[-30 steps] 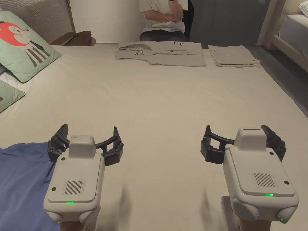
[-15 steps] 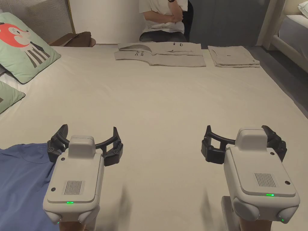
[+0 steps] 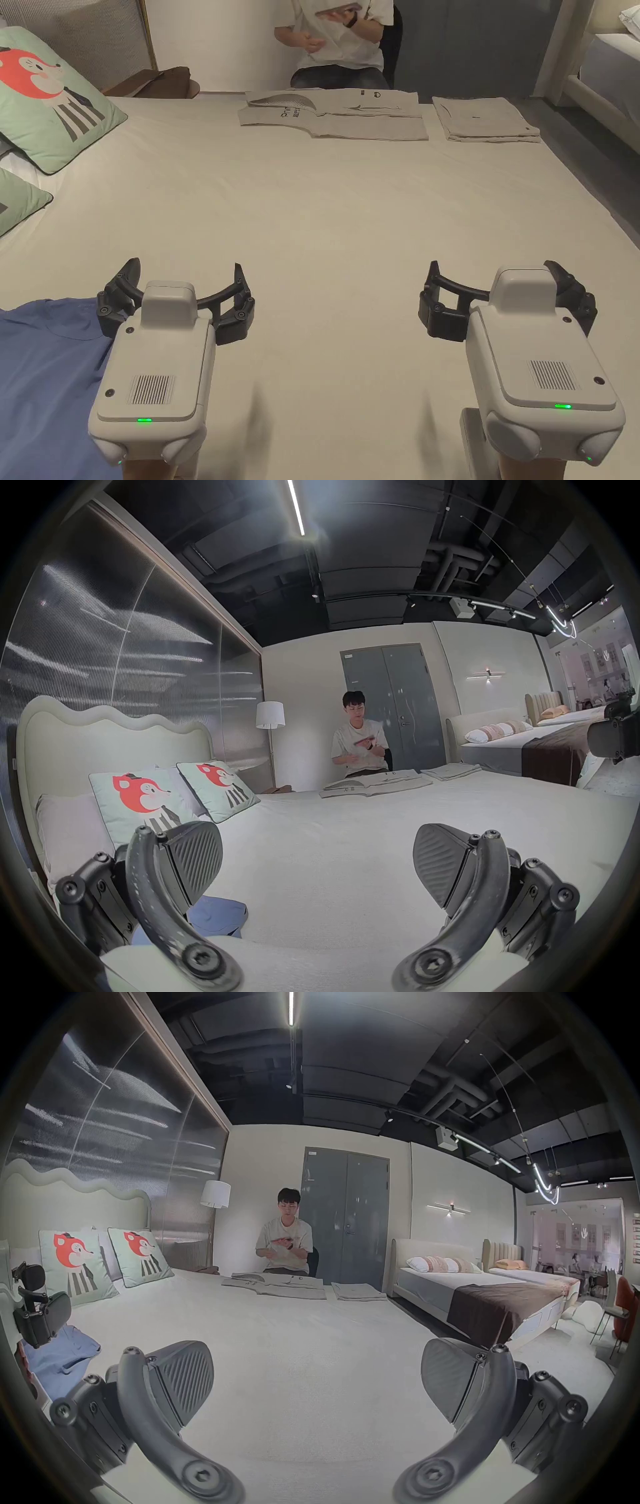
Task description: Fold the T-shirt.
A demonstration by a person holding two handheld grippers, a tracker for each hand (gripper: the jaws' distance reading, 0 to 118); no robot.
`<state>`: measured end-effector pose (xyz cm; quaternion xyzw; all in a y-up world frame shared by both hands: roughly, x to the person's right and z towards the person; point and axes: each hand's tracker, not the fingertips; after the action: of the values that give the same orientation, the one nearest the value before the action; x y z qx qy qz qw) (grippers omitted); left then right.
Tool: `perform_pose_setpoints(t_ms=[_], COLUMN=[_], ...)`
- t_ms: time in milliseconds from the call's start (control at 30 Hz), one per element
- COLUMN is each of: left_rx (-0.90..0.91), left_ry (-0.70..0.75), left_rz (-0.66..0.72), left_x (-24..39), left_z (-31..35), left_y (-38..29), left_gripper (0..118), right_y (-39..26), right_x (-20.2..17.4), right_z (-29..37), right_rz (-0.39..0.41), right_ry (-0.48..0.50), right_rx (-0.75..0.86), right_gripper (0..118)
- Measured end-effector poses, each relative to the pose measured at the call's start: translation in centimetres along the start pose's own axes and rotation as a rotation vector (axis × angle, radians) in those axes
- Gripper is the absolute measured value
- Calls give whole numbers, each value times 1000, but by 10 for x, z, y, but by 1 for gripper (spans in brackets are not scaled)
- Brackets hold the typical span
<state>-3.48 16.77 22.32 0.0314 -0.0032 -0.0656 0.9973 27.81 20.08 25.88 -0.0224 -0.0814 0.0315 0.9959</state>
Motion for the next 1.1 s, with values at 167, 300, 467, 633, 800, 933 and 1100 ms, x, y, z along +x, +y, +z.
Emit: perform_pose_setpoints(t_ms=[167,300,467,633,800,933,1100], left_rx=[1,1,3,2,2,6,0], left_ry=[1,0,0,0,0,0,-17], left_rz=[0,-4,-3,-7,-5,-8,7], left_x=[-1,0,0,-1,-1,0,0], left_z=[0,-1,-2,-2,-3,-3,-2], left_y=[0,1,1,2,2,2,4], left_gripper=[110,110,110,110,110,110,109], right_y=[-1,-1,0,0,0,0,1], right_x=[0,1,0,0,0,0,0], right_z=[0,0,0,-1,-2,-1,-1], right_rz=[0,-1,-1,-2,-3,-2,2], right_ry=[-1,2,1,2,2,1,0], right_rx=[1,0,2,1,1,1,-5], right_gripper=[117,117,117,117,117,117,115])
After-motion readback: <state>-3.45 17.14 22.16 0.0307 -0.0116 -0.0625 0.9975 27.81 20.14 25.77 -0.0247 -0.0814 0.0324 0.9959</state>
